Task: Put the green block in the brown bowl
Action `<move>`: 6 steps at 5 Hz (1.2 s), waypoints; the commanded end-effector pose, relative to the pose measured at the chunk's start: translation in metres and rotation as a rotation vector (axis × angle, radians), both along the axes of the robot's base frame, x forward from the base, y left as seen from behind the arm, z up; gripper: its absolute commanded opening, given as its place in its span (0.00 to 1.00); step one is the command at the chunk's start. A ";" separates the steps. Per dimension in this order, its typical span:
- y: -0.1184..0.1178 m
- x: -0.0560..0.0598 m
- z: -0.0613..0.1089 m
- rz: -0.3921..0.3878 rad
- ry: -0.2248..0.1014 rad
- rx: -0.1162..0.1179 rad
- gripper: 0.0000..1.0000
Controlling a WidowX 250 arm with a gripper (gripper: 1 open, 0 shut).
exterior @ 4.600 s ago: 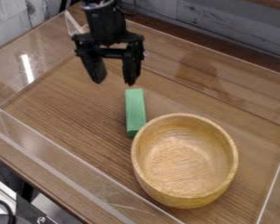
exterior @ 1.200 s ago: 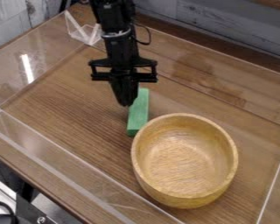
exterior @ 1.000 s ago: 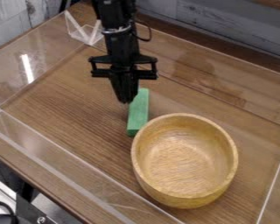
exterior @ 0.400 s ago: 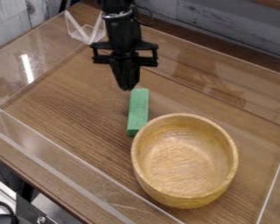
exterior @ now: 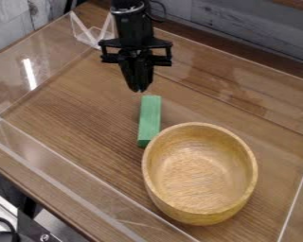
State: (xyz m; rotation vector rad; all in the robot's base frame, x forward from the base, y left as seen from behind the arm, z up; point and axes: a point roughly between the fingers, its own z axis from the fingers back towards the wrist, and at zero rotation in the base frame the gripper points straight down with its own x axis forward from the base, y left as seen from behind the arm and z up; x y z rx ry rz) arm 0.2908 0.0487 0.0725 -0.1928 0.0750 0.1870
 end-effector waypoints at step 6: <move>-0.017 0.006 -0.038 0.042 0.026 0.027 0.00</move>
